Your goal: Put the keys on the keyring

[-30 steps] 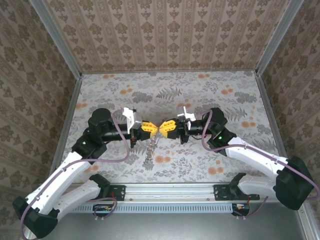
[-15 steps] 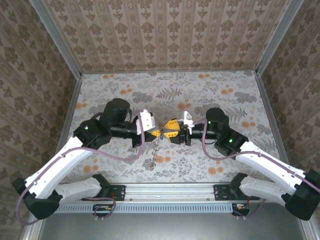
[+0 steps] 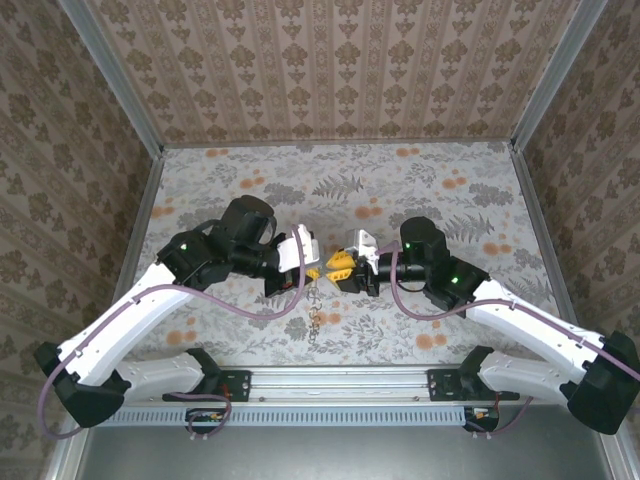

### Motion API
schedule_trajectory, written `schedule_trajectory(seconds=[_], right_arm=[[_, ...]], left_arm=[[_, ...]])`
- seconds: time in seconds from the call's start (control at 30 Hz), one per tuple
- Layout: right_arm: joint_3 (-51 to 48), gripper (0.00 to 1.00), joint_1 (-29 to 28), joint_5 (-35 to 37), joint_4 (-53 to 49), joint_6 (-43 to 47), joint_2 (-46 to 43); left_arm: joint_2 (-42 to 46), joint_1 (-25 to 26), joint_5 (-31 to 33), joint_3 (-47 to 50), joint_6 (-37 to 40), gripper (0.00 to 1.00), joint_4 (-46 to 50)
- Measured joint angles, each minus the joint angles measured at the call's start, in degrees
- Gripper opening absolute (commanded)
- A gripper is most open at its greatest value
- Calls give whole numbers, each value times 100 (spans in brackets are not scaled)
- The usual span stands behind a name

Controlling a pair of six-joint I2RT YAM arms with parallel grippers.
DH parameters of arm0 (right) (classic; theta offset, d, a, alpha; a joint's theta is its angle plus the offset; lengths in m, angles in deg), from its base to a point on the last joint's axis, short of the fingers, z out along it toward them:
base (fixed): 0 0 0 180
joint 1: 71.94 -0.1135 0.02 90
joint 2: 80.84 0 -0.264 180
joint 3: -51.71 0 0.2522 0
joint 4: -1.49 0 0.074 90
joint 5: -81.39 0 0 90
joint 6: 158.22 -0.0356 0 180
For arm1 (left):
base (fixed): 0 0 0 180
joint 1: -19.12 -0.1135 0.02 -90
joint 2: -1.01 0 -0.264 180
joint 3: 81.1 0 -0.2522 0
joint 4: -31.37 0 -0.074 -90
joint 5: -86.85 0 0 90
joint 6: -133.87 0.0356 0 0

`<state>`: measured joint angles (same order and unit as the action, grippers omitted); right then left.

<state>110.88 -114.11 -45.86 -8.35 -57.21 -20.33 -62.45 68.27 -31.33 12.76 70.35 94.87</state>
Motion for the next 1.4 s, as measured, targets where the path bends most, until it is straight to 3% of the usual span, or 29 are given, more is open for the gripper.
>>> schedule_trajectory(seconds=[0.4,0.6,0.73,0.77,0.83,0.9,1.0,1.2,1.4], right_arm=[[107,22,-85,-361,9,0,205],[116,0,-103,-389,-33,70,262],[133,0,-111,-389,-68,105,297],[133,0,-111,-389,-66,105,293],[129,0,-111,-380,-48,103,271],[103,0,-111,-321,39,76,216],[-11,0,-103,-352,328,-55,118],[-363,0,-81,-415,1370,-678,-22],[-798,0,-39,-411,3008,-1655,-17]], left_arm=[[-144,125,125,-175,42,0,155],[-201,173,192,-197,61,0,195],[-208,177,225,-197,59,0,238],[-205,177,225,-197,59,2,236],[-190,173,203,-179,52,20,203],[-59,103,28,-33,-37,34,22],[428,-179,-260,446,-264,39,-466],[1631,-833,-901,1486,-1025,33,-1679],[1982,-914,-1401,1950,-1674,29,-2750]])
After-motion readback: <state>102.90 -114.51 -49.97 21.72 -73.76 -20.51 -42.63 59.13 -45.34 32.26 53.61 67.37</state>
